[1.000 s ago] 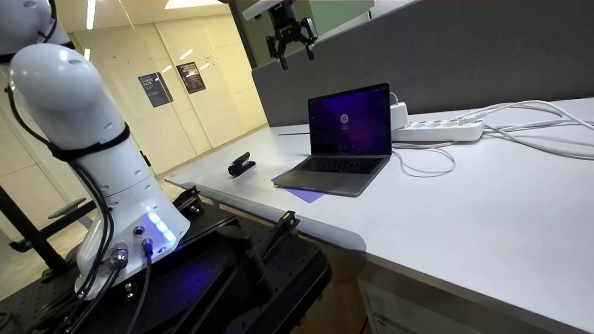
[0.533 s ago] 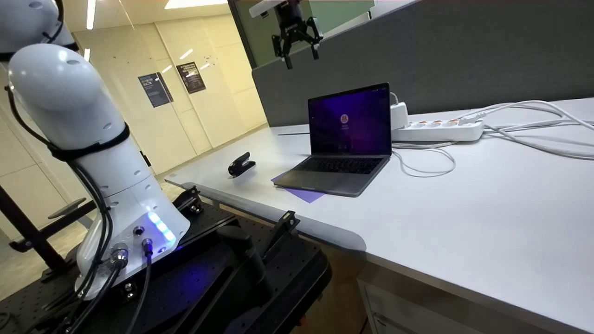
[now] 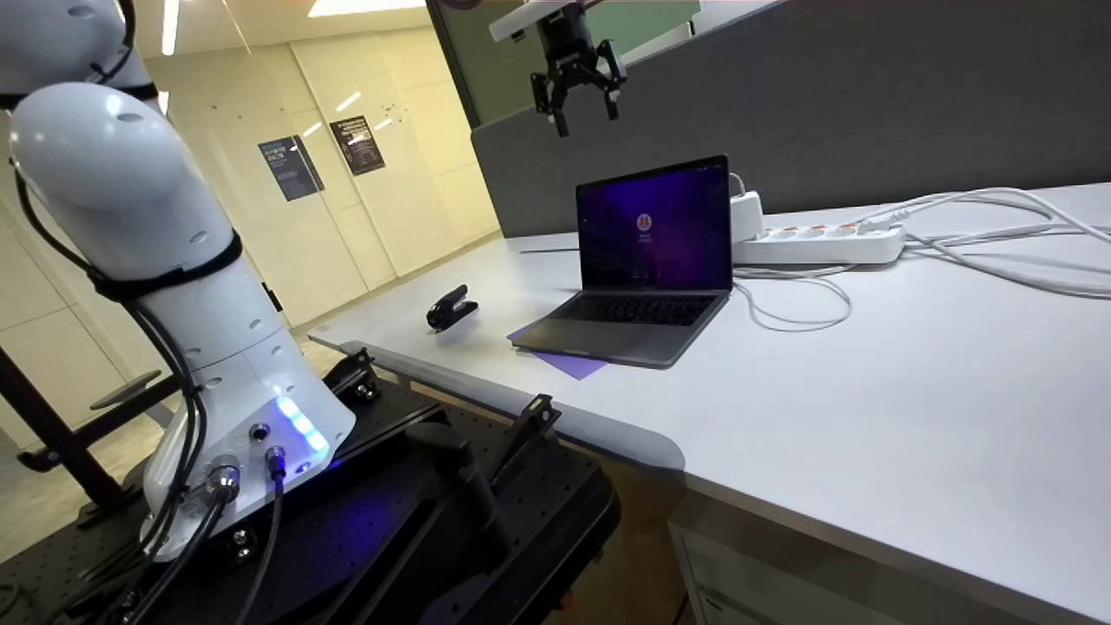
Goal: Close the laptop.
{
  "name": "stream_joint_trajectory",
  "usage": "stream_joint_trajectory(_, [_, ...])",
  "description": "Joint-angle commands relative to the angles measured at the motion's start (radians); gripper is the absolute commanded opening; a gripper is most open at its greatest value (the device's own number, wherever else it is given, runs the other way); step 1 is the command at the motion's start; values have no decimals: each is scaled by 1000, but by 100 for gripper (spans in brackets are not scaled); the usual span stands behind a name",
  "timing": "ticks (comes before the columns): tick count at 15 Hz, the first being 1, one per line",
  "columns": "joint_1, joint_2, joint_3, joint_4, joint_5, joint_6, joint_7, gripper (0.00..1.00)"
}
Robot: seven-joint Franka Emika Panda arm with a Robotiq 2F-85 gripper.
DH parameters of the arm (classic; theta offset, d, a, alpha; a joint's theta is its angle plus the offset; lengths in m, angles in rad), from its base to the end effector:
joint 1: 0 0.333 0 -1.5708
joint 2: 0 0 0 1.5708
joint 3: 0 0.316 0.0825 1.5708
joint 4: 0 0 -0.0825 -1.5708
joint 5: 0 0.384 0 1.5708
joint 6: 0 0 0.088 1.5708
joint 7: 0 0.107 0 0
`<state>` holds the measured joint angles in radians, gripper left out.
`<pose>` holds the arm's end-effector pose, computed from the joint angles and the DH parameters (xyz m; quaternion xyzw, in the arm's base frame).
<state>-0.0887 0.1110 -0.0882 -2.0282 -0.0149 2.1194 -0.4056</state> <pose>0.5620 -0.1003 0.3923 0.9929 0.1182 -0.0125 0.0079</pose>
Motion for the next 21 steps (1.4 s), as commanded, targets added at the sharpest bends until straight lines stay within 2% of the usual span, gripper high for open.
stream_joint_trajectory(1, [-21, 88, 1, 102, -20, 11, -18, 100])
stream_joint_trajectory(8, [-64, 220, 17, 223, 15, 89, -84, 100])
stream_joint_trajectory(15, [-86, 325, 39, 312, 45, 121, -57, 100])
stream_joint_trajectory(21, [-77, 390, 50, 359, 21, 134, -39, 100])
